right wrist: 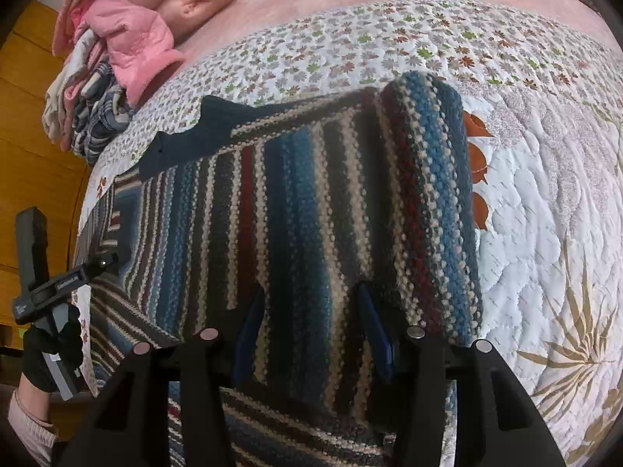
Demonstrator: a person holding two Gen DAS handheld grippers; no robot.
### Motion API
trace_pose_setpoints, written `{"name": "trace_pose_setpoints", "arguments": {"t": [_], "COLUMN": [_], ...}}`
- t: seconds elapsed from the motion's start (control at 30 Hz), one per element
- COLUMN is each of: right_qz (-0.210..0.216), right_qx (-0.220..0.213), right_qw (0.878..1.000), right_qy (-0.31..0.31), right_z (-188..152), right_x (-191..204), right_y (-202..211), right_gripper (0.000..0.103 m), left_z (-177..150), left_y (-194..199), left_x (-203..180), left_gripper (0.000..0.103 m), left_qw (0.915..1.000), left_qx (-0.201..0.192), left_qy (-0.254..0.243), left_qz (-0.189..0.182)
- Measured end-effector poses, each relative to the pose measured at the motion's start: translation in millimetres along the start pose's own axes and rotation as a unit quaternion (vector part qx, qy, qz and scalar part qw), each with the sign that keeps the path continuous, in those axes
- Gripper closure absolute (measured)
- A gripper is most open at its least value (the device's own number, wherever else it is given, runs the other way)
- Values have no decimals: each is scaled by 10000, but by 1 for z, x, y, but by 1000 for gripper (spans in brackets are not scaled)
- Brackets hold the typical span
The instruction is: Fold small clothes
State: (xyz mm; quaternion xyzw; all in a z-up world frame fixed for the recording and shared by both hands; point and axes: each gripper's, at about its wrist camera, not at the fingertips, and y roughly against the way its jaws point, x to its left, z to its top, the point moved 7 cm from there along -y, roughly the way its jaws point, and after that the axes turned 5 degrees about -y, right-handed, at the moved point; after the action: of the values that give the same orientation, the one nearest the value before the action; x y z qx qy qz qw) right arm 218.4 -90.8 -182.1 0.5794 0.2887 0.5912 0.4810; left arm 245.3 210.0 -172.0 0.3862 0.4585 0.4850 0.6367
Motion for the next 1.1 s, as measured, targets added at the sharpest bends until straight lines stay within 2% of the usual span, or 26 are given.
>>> {"name": "trace_pose_setpoints", "arguments": {"t": [0.1, 0.17, 0.27, 0.3, 0.37, 0.43, 0.6, 0.73, 0.8, 0.87, 0.9, 0.93, 1.0, 1.1], "right_qz": [-67, -56, -24, -12, 66, 101, 157, 186, 185, 203, 202, 183, 138, 42], "right_qx": [-27, -93, -192, -241, -329, -413, -529, -469, -425, -381, -351, -313, -272, -212], "right_qw": [10000, 9999, 9998, 9997, 9993, 9990, 9984, 9987, 9989, 9991, 9992, 9993, 9995, 9998], "right_qy": [-14, -32, -82, -106, -151, -159, -129, -15, 33, 15, -4, -22, -12, 39], "right_z": [2, 3, 4, 4, 2, -1, -13, -25, -29, -31, -31, -32, -32, -33], "right_x": [6, 13, 24, 29, 40, 50, 71, 90, 96, 99, 100, 101, 100, 100], "right_y": [2, 8, 23, 28, 41, 52, 64, 59, 54, 48, 45, 39, 33, 24], "right_gripper": [49, 48, 45, 40, 38, 30, 26, 25, 24, 24, 24, 24, 24, 24], "left_z": [3, 8, 16, 18, 18, 16, -4, -37, -55, -73, -88, -94, -102, -108], "left_y": [3, 12, 38, 46, 67, 84, 109, 118, 121, 125, 128, 128, 130, 128], "left_x": [2, 8, 31, 39, 64, 91, 173, 256, 293, 331, 360, 373, 389, 404], "left_gripper": [52, 51, 44, 40, 37, 30, 23, 23, 23, 23, 23, 24, 24, 24], "left_qw": [9998, 9988, 9960, 9955, 9933, 9905, 9802, 9636, 9512, 9339, 9171, 9094, 8980, 8841], "left_qx": [26, 22, -198, -260, -445, -564, -719, -685, -659, -720, -858, -926, -1068, -1328], "left_qy": [147, 425, 801, 856, 1032, 1234, 1840, 2531, 2935, 3416, 3820, 3990, 4224, 4475], "left_qz": [-91, -231, -340, -322, -274, -202, 163, 528, 682, 777, 746, 715, 610, 222]}}
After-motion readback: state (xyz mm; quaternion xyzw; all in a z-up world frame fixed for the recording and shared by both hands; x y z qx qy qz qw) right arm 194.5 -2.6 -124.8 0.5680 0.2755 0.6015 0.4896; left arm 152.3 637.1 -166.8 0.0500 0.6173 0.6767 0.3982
